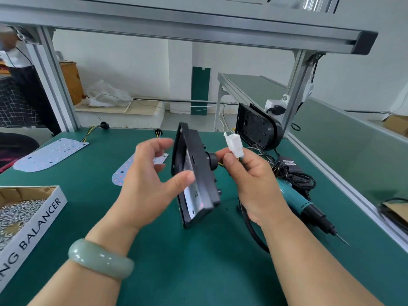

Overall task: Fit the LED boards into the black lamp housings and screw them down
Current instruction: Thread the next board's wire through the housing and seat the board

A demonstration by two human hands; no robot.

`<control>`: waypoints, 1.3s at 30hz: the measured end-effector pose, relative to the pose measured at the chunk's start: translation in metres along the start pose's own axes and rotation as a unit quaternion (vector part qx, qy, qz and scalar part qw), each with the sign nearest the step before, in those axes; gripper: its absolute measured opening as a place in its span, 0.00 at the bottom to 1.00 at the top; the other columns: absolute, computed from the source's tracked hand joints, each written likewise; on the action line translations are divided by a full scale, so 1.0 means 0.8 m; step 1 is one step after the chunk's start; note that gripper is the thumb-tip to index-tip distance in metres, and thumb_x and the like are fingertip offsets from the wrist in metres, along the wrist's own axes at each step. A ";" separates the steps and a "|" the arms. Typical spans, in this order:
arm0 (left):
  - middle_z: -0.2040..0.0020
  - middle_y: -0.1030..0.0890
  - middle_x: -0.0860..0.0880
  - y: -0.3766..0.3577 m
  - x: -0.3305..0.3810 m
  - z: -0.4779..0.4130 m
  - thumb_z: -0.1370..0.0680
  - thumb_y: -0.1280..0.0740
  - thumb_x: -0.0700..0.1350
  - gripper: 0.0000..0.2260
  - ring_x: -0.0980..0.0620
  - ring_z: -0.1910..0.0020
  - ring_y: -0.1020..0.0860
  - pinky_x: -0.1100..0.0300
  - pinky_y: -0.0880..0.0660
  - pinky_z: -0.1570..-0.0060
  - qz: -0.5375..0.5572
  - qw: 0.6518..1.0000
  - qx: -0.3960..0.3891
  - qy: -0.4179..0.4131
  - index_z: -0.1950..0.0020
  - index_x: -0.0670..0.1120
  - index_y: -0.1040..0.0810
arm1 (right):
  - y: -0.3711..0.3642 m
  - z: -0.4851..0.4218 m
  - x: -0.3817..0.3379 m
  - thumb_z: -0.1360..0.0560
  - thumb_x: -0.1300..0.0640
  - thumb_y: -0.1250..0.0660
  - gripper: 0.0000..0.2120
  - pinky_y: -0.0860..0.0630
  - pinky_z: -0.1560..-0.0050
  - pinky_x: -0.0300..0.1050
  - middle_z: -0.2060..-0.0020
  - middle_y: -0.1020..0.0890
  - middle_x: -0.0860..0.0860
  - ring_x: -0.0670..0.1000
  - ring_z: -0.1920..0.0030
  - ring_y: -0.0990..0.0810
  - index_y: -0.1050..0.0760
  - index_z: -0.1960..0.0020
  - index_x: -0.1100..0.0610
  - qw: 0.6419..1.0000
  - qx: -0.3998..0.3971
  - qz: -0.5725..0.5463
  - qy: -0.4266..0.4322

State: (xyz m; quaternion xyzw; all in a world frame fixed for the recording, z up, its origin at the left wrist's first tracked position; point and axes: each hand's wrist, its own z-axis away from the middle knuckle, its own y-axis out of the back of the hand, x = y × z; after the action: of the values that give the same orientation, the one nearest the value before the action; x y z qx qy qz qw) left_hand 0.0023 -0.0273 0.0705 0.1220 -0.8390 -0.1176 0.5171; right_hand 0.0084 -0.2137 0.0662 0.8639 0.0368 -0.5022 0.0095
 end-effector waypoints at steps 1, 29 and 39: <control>0.36 0.27 0.56 -0.001 -0.001 -0.003 0.38 0.21 0.58 0.40 0.55 0.34 0.28 0.69 0.32 0.38 -0.004 1.000 -0.022 0.011 0.31 0.54 0.35 | -0.002 0.001 0.002 0.25 0.56 0.37 0.10 0.26 0.50 0.33 0.61 0.15 0.44 0.42 0.56 0.18 0.17 0.58 0.49 1.000 -0.021 -0.008 -0.005; 0.63 0.15 0.44 -0.004 -0.014 -0.004 0.23 0.35 0.35 0.07 0.47 0.68 0.16 0.56 0.20 0.73 0.241 0.914 0.029 0.326 0.59 0.41 0.19 | -0.004 0.000 0.034 0.18 0.61 0.44 0.12 0.22 0.44 0.48 0.60 0.15 0.61 0.55 0.57 0.17 0.27 0.56 0.64 0.823 0.222 -0.428 -0.301; 0.64 0.15 0.44 0.017 -0.028 -0.008 0.23 0.36 0.34 0.05 0.47 0.70 0.17 0.55 0.20 0.72 0.250 0.900 0.061 0.353 0.55 0.40 0.20 | -0.021 0.026 0.029 0.26 0.60 0.33 0.19 0.23 0.53 0.49 0.45 0.17 0.50 0.47 0.60 0.21 0.26 0.37 0.47 0.928 -0.090 0.287 -0.219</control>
State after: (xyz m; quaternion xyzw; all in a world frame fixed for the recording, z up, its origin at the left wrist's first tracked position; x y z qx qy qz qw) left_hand 0.0169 -0.0077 0.0585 -0.0272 -0.6101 0.1173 0.7831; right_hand 0.0004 -0.1964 0.0358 0.7014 -0.1701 -0.6496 0.2389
